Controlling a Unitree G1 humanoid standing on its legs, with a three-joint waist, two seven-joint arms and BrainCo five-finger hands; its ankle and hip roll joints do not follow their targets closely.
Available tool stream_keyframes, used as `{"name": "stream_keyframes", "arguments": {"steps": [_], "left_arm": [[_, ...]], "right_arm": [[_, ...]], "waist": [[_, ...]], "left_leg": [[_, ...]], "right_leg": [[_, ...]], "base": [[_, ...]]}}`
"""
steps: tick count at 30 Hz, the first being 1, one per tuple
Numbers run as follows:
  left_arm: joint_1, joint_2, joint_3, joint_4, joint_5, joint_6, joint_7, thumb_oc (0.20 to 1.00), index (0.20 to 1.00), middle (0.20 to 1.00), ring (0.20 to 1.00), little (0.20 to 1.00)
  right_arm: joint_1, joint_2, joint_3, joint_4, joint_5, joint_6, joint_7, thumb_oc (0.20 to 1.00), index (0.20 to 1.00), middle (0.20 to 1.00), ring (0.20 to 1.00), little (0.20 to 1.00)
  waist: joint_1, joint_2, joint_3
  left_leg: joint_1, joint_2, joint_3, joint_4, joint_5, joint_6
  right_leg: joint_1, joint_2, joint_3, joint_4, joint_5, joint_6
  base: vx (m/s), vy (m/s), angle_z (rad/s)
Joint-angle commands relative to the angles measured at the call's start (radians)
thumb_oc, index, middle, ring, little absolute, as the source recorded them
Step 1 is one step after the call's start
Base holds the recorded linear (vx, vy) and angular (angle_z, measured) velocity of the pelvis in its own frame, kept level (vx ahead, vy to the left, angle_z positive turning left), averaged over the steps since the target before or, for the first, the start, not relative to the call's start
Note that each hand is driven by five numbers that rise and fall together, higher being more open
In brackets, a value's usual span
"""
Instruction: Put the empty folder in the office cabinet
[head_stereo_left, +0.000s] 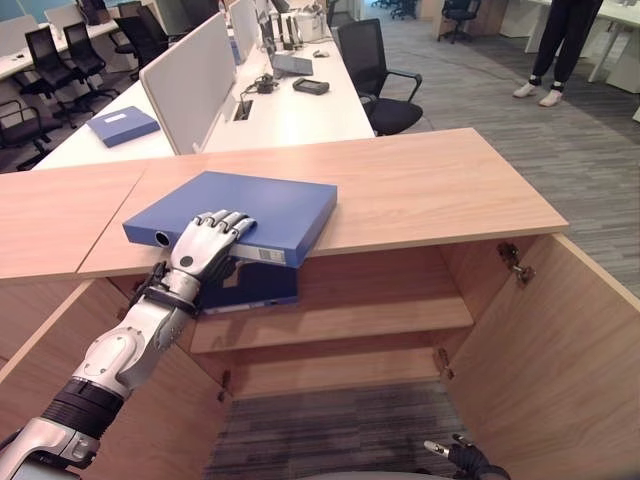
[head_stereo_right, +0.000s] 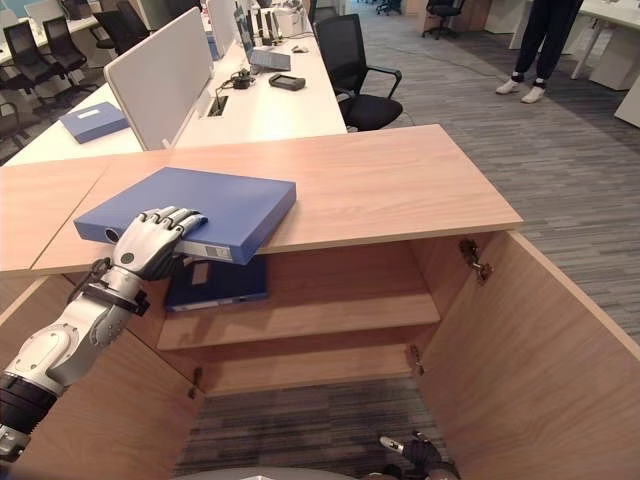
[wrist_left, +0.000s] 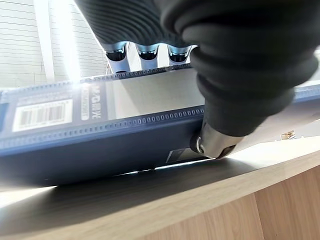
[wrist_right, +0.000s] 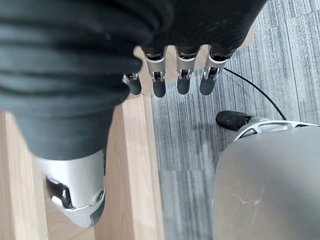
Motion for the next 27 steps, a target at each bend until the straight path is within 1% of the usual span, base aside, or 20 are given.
{"name": "stream_keyframes", "arguments": {"steps": [1,5,9,10,12,13,14,16,17,19,23,27], "left_arm": [[-0.056,0.039,0.080,-0.022,-0.046,0.008,0.003,0.200,0.200,0.200,0.200,0.200],[-0.041,0.032,0.147,-0.067,-0.089,0.007,0.027,0.200,0.200,0.200,0.200,0.200],[-0.011,-0.017,0.327,-0.171,-0.205,0.009,0.108,0.200,0.200,0.200,0.200,0.200],[-0.003,-0.027,0.354,-0.187,-0.225,0.006,0.118,0.200,0.200,0.200,0.200,0.200],[-0.002,-0.066,0.432,-0.225,-0.291,-0.002,0.173,0.200,0.200,0.200,0.200,0.200],[0.005,-0.067,0.438,-0.231,-0.292,-0.001,0.171,0.200,0.200,0.200,0.200,0.200],[0.011,-0.089,0.476,-0.257,-0.325,-0.012,0.193,0.200,0.200,0.200,0.200,0.200],[0.015,-0.099,0.492,-0.270,-0.341,-0.016,0.201,0.200,0.200,0.200,0.200,0.200],[0.011,-0.123,0.514,-0.293,-0.381,-0.027,0.221,0.200,0.200,0.200,0.200,0.200],[0.005,-0.146,0.535,-0.316,-0.418,-0.042,0.236,0.200,0.200,0.200,0.200,0.200],[-0.002,-0.164,0.557,-0.355,-0.464,-0.060,0.242,0.200,0.200,0.200,0.200,0.200],[-0.011,-0.198,0.570,-0.423,-0.586,-0.107,0.248,0.200,0.200,0.200,0.200,0.200]], "right_arm": [[-0.080,0.033,-0.026,0.014,0.006,-0.005,-0.009,1.000,1.000,1.000,1.000,1.000],[-0.081,0.039,-0.026,0.011,0.009,-0.006,-0.008,1.000,1.000,1.000,1.000,1.000],[-0.087,0.056,-0.018,0.020,0.009,-0.009,-0.010,1.000,1.000,1.000,1.000,1.000],[-0.090,0.058,-0.016,0.021,0.010,-0.010,-0.009,1.000,1.000,1.000,1.000,1.000],[-0.097,0.070,-0.015,0.025,0.019,-0.015,-0.013,1.000,1.000,1.000,1.000,1.000],[-0.098,0.068,-0.012,0.026,0.019,-0.016,-0.013,1.000,1.000,1.000,1.000,1.000],[-0.104,0.072,-0.012,0.032,0.019,-0.017,-0.015,1.000,1.000,1.000,1.000,1.000],[-0.106,0.075,-0.010,0.033,0.021,-0.018,-0.014,1.000,1.000,1.000,1.000,1.000],[-0.107,0.079,-0.008,0.033,0.022,-0.018,-0.013,1.000,1.000,1.000,1.000,1.000],[-0.109,0.080,-0.005,0.036,0.024,-0.020,-0.015,1.000,1.000,1.000,1.000,1.000],[-0.112,0.080,-0.006,0.039,0.030,-0.021,-0.017,1.000,1.000,1.000,1.000,1.000],[-0.114,0.080,-0.003,0.042,0.038,-0.020,-0.017,1.000,1.000,1.000,1.000,1.000]], "waist": [[0.016,-0.004,0.067],[0.022,-0.005,0.066],[0.036,-0.008,0.063],[0.038,-0.008,0.063],[0.049,-0.011,0.059],[0.046,-0.010,0.060],[0.051,-0.011,0.058],[0.053,-0.011,0.057],[0.058,-0.012,0.055],[0.061,-0.013,0.054],[0.065,-0.013,0.053],[0.074,-0.014,0.052]], "left_leg": [[0.029,0.001,-0.060,0.012,-0.074,-0.010],[0.028,0.000,-0.065,0.012,-0.074,-0.010],[0.023,-0.003,-0.075,0.012,-0.073,-0.011],[0.022,-0.003,-0.077,0.012,-0.073,-0.011],[0.017,-0.003,-0.085,0.012,-0.073,-0.011],[0.017,-0.003,-0.085,0.012,-0.073,-0.011],[0.016,-0.003,-0.089,0.012,-0.074,-0.011],[0.015,-0.003,-0.090,0.012,-0.074,-0.011],[0.014,-0.005,-0.092,0.012,-0.073,-0.011],[0.013,-0.005,-0.095,0.012,-0.072,-0.010],[0.011,-0.007,-0.100,0.012,-0.073,-0.010],[0.006,-0.009,-0.109,0.012,-0.072,-0.008]], "right_leg": [[0.087,-0.002,-0.028,0.011,-0.125,0.056],[0.089,-0.003,-0.029,0.011,-0.125,0.054],[0.093,-0.005,-0.039,0.009,-0.127,0.051],[0.093,-0.006,-0.040,0.009,-0.127,0.050],[0.095,-0.005,-0.045,0.009,-0.129,0.048],[0.095,-0.005,-0.046,0.009,-0.129,0.048],[0.096,-0.006,-0.047,0.009,-0.130,0.047],[0.097,-0.006,-0.049,0.009,-0.131,0.047],[0.099,-0.005,-0.051,0.009,-0.132,0.045],[0.101,-0.005,-0.054,0.010,-0.133,0.044],[0.102,-0.007,-0.055,0.010,-0.134,0.044],[0.103,-0.008,-0.061,0.010,-0.134,0.043]], "base": [[0.00,0.000,0.00],[0.00,0.000,0.00],[0.00,-0.014,0.05],[0.00,-0.028,0.15],[-0.01,-0.027,0.14],[0.00,-0.020,0.07],[0.00,-0.014,0.04],[0.00,-0.012,0.04],[0.01,-0.009,0.03],[0.00,-0.011,0.04],[0.00,-0.009,0.06],[0.00,-0.012,0.07]]}}
